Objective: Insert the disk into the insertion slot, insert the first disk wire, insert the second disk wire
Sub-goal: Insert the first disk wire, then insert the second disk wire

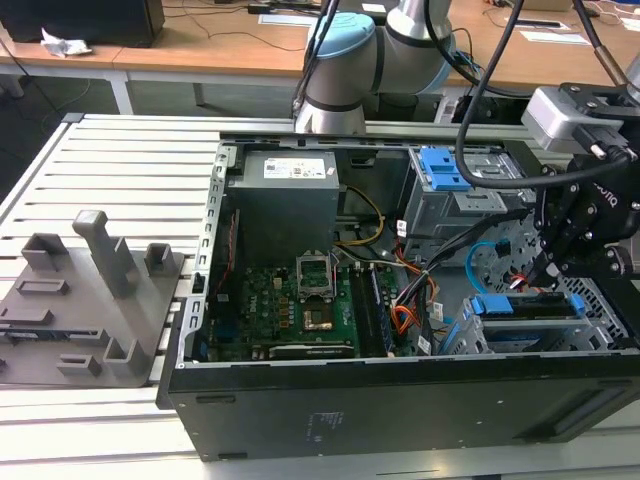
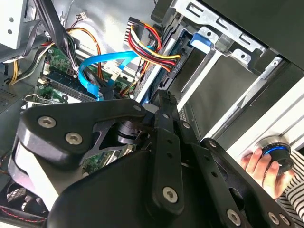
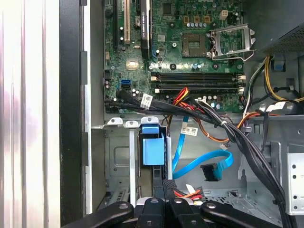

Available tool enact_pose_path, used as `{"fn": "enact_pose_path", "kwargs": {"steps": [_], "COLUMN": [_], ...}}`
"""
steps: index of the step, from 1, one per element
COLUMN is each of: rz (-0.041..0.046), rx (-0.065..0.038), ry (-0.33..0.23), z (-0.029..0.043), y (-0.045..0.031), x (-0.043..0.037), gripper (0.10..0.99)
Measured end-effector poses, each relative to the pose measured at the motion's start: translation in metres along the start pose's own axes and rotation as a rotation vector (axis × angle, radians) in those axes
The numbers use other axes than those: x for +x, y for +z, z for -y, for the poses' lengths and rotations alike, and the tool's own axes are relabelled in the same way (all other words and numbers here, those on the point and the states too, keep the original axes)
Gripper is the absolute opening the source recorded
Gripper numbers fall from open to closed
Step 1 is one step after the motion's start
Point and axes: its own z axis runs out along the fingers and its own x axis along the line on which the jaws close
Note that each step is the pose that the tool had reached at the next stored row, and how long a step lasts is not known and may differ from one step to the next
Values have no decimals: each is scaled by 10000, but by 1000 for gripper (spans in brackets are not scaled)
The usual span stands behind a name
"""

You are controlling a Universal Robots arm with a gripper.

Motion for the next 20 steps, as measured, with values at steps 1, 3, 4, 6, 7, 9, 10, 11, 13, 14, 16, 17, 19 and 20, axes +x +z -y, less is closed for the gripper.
{"fn": "enact_pose_path", "kwargs": {"steps": [1, 3, 4, 6, 7, 9, 10, 11, 13, 14, 16, 17, 19, 20], "rz": [-1, 0, 0, 0, 0, 0, 0, 0, 1, -1, 0, 1, -2, -6], "rx": [-1, 0, 0, 0, 0, 0, 0, 0, -1, 0, -1, 0, 0, 1], "ry": [0, 0, -1, 0, -1, -1, -1, -1, -1, 0, -1, -8, -64, -123], "z": [0, 0, 0, -1, -1, -1, -1, -1, -2, -3, -4, -1, 18, 24], "y": [0, 0, 0, 0, 0, 0, 0, 0, 1, 0, -1, -2, -3, -4], "x": [0, 0, 0, 0, 0, 0, 0, 0, -8, -26, -134, -220, -296, -341], "gripper": [106, 106, 106, 106, 106, 169, 169, 235, 302, 302, 302, 302, 302, 302]}}
